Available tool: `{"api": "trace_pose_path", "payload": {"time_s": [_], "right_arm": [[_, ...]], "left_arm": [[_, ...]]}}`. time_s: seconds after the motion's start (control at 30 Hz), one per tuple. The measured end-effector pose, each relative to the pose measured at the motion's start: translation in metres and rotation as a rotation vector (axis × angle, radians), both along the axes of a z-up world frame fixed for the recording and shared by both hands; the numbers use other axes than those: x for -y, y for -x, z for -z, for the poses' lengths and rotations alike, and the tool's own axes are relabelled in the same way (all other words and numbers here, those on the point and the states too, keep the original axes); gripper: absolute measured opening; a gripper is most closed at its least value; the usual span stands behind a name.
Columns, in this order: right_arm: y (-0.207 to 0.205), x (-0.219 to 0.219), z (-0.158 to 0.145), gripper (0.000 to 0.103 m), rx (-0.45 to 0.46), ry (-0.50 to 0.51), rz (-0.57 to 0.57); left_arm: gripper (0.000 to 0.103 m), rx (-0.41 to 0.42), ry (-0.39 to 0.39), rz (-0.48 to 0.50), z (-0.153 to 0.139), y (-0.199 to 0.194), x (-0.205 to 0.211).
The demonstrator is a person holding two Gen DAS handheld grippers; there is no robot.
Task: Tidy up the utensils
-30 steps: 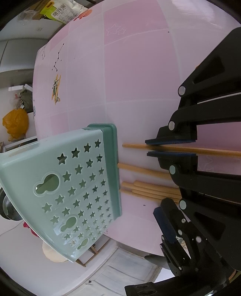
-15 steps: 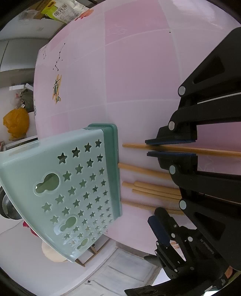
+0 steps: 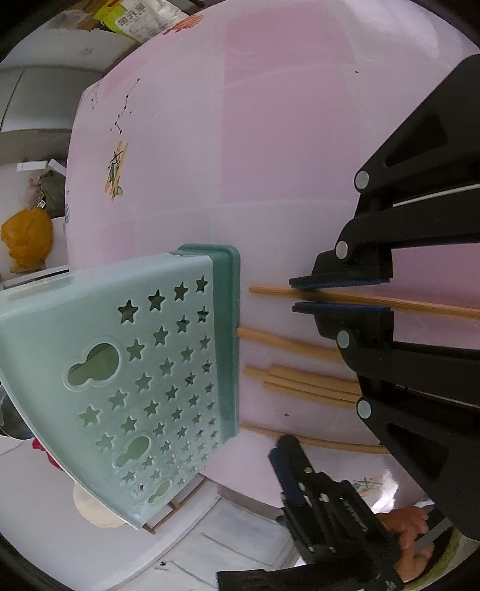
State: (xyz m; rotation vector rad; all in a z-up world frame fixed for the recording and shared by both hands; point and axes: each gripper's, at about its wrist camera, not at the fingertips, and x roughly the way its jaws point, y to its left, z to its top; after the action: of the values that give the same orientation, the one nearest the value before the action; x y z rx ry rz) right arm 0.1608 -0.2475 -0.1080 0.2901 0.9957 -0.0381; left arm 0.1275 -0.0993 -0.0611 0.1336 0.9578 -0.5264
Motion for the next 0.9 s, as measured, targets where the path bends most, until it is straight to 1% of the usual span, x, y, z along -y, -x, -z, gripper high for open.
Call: {"api": "trace_pose_path", "payload": {"time_s": [0.03, 0.13, 0.2, 0.3, 0.43, 0.57, 0.63, 0.67, 0.8, 0.9], "right_arm": [[-0.002, -0.001, 0.0, 0.008, -0.001, 0.006, -0.002], [-0.006, -0.004, -0.001, 0.008, -0.001, 0.036, -0.008], [-0.009, -0.007, -0.001, 0.008, 0.001, 0.059, -0.011], [-0.01, -0.009, -0.001, 0.008, 0.009, 0.08, -0.007], [-0.01, -0.006, -0.001, 0.007, 0.015, 0.07, 0.011], [-0.008, 0.002, -0.005, 0.006, 0.03, 0.051, 0.029], [-0.004, 0.008, -0.012, 0.006, 0.053, 0.023, 0.037], [-0.002, 0.012, -0.016, 0.006, 0.066, 0.009, 0.042], [0.01, 0.025, -0.04, 0.006, 0.136, -0.038, 0.055], [0.023, 0.028, -0.065, 0.006, 0.208, -0.039, 0.059]], "left_arm": [[0.024, 0.004, -0.007, 0.001, 0.0, -0.005, 0.002], [0.019, 0.019, -0.03, -0.005, -0.001, -0.015, 0.008], [0.011, 0.032, -0.038, -0.018, -0.001, -0.02, 0.01], [0.007, 0.032, -0.019, -0.04, 0.0, -0.026, 0.006], [0.004, 0.019, 0.009, -0.067, 0.002, -0.033, -0.001], [0.004, 0.017, 0.061, -0.085, -0.001, -0.033, -0.011], [0.004, 0.033, 0.114, -0.087, -0.012, -0.031, -0.02], [0.004, 0.039, 0.125, -0.088, -0.016, -0.029, -0.022], [0.004, 0.089, 0.214, -0.085, -0.046, -0.016, -0.041], [0.004, 0.149, 0.279, -0.082, -0.076, -0.007, -0.056]]}}
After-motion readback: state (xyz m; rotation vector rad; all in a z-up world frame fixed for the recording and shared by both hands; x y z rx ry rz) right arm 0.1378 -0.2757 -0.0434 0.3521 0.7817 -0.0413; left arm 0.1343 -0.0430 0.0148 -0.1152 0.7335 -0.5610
